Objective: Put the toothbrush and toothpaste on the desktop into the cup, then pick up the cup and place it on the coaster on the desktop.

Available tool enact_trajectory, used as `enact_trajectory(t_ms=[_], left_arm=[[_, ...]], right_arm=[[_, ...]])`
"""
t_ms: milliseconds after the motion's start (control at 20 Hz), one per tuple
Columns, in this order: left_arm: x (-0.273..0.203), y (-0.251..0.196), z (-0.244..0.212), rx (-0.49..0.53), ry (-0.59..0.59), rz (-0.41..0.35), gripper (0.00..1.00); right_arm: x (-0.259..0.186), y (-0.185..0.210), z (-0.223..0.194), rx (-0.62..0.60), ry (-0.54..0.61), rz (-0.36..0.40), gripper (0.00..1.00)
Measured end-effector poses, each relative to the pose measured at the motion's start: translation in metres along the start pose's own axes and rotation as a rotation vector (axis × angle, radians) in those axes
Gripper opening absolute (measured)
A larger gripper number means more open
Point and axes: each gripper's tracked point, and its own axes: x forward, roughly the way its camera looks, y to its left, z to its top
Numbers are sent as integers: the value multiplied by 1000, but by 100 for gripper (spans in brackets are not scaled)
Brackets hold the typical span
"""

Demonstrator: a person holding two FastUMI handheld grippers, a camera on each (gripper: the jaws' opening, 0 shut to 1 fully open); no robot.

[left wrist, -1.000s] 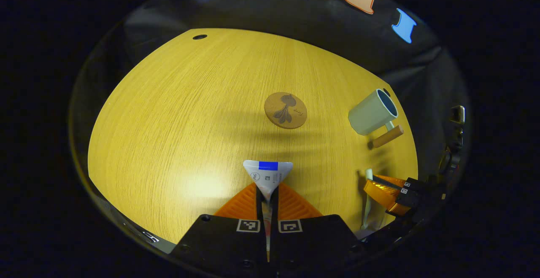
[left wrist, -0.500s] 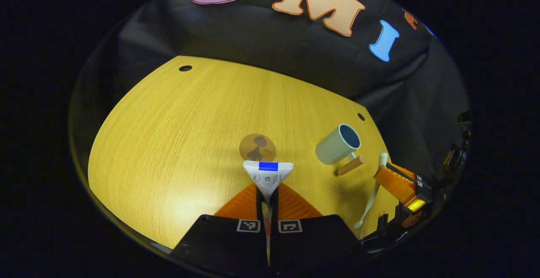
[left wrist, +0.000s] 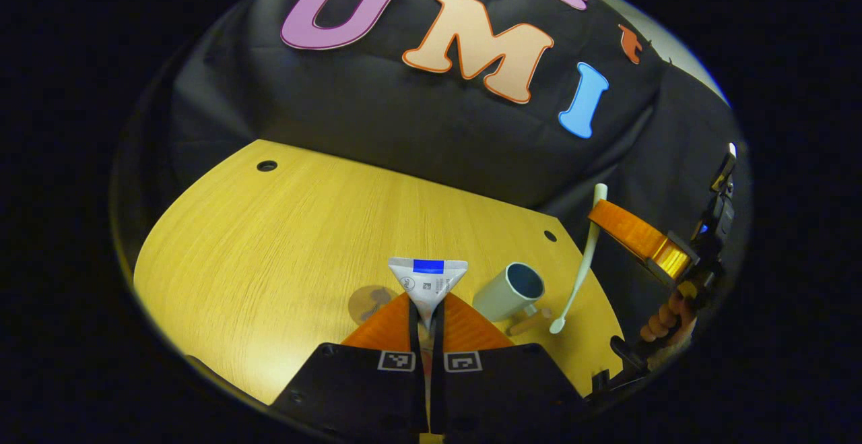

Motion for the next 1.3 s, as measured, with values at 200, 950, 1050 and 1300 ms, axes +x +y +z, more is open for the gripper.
enact_trajectory(t_ms=[200,950,1050,1300], left_arm=[[14,-14,8,22,-38,-34,1],[44,-77,70,74,-316,-221,1],[45,-80,75,78,-339,-233,1],[47,-90,83,77,-366,-258,1]], right_arm=[[24,-17,18,9,-116,-10,4],[30,-63,-50,-98,-143,-97,9],[24,-69,-52,-84,-145,-112,12],[1,-96,-46,-22,-126,-164,47]])
